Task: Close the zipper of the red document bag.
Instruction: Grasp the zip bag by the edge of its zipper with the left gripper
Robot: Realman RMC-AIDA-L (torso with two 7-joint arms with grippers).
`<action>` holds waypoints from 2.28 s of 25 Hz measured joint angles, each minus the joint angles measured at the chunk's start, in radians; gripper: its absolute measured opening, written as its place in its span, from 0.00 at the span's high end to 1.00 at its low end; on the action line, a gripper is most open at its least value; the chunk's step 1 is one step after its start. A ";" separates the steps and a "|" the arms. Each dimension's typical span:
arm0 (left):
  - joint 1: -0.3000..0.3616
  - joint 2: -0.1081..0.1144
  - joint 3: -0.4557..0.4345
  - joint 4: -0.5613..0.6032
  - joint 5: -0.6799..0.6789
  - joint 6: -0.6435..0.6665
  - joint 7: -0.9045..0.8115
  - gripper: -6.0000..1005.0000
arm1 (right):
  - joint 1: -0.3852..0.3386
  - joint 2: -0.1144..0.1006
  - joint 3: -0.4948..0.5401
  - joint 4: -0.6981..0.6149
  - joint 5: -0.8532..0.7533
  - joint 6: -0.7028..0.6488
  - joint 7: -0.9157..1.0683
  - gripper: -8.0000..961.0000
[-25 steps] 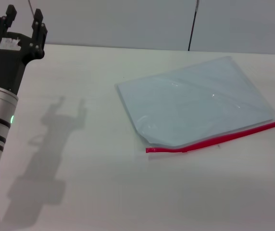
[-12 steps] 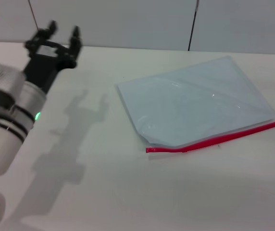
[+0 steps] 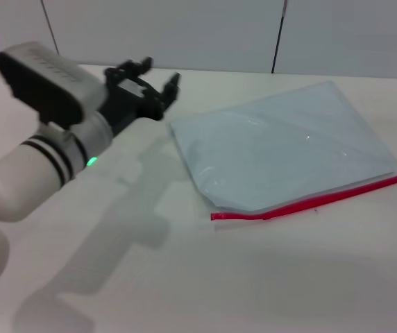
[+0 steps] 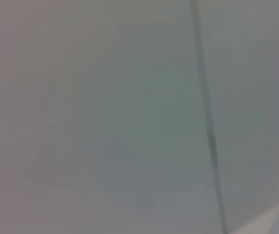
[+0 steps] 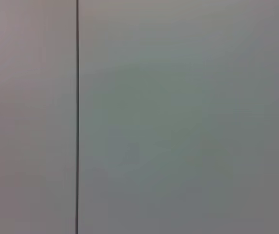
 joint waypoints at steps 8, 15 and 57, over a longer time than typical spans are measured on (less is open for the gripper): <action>0.039 -0.067 -0.150 0.194 0.005 0.394 0.364 0.46 | 0.000 0.000 0.000 -0.001 0.000 0.000 0.000 0.26; 0.105 -0.159 -0.285 0.319 0.106 0.655 0.540 0.46 | 0.001 0.000 0.000 -0.002 0.000 0.000 0.000 0.26; 0.034 -0.159 -0.092 0.615 0.516 1.321 0.337 0.46 | 0.010 0.000 0.000 -0.011 0.000 0.024 0.002 0.26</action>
